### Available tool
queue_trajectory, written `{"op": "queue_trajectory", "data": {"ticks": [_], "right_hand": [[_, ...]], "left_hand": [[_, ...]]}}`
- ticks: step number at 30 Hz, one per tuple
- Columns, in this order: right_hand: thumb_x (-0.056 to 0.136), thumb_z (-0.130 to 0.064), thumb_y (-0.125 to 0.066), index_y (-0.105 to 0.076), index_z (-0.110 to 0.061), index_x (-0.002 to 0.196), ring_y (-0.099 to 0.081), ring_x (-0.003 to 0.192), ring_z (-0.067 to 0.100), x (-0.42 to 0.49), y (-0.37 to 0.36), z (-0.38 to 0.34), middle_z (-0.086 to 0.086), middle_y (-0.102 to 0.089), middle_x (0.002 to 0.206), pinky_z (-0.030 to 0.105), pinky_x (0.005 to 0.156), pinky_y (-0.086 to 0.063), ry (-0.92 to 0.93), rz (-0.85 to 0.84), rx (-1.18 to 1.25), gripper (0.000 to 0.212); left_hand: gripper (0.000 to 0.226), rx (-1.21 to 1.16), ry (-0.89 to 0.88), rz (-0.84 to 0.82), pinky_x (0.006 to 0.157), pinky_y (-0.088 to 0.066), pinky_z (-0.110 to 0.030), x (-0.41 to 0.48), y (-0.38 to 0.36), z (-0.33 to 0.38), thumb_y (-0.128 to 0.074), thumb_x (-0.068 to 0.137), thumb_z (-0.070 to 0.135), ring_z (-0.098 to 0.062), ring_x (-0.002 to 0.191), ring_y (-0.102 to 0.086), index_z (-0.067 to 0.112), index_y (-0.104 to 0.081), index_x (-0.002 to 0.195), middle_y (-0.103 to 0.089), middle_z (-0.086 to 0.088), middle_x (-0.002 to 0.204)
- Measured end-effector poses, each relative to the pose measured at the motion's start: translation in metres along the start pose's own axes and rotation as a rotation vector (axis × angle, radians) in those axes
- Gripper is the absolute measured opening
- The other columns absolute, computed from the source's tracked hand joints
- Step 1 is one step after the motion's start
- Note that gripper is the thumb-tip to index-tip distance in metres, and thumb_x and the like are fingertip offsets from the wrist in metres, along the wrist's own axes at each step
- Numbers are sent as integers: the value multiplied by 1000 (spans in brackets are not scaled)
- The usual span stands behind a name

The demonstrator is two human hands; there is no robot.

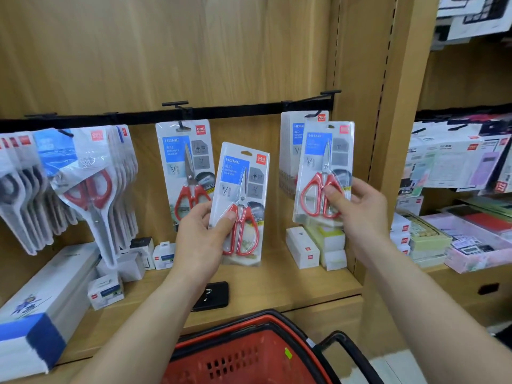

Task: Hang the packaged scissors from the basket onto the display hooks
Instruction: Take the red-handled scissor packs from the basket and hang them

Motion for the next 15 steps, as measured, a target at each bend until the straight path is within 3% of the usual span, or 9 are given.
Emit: {"op": "queue_trajectory", "data": {"ticks": [4, 7, 12, 15], "right_hand": [[99, -20, -67, -65, -21, 122, -78, 85, 12, 37, -2, -8, -6, -80, 94, 27, 66, -60, 54, -36, -74, 24], [100, -26, -66, -62, -20, 130, -78, 87, 12, 54, 1, -6, -3, -79, 100, 32, 72, -63, 55, -31, -94, 31], [100, -31, -66, -49, -30, 145, -77, 88, 15, 65, 7, 0, -1, -76, 109, 30, 61, -60, 83, -3, -188, 48], [102, -32, -62, -48, -36, 147, -75, 79, 9, 73, -1, -1, -1, -75, 98, 28, 66, -59, 93, 3, -323, 46]], "left_hand": [[22, -5, -18, -9, 63, -63, -24, 5, 1, 3, -69, 97, 23, -14, 86, -79, 21, -66, 119, -80, 1, 102], [25, 10, -41, -12, 63, -62, -23, 9, 4, 5, -69, 97, 24, -12, 88, -78, 21, -65, 122, -79, 3, 104], [31, 28, -44, -6, 73, -65, -32, 12, 8, 3, -70, 96, 24, -13, 90, -79, 19, -65, 126, -79, 2, 108], [29, 19, -38, -8, 65, -63, -25, 10, 7, 1, -69, 96, 24, -11, 87, -78, 19, -65, 124, -79, 3, 105]]}}
Point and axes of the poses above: each hand's wrist, its own x-axis towards the middle knuckle, its own y-axis out of the back of the hand, z = x × y, the point moved 3 cm from there along x, towards the middle knuckle
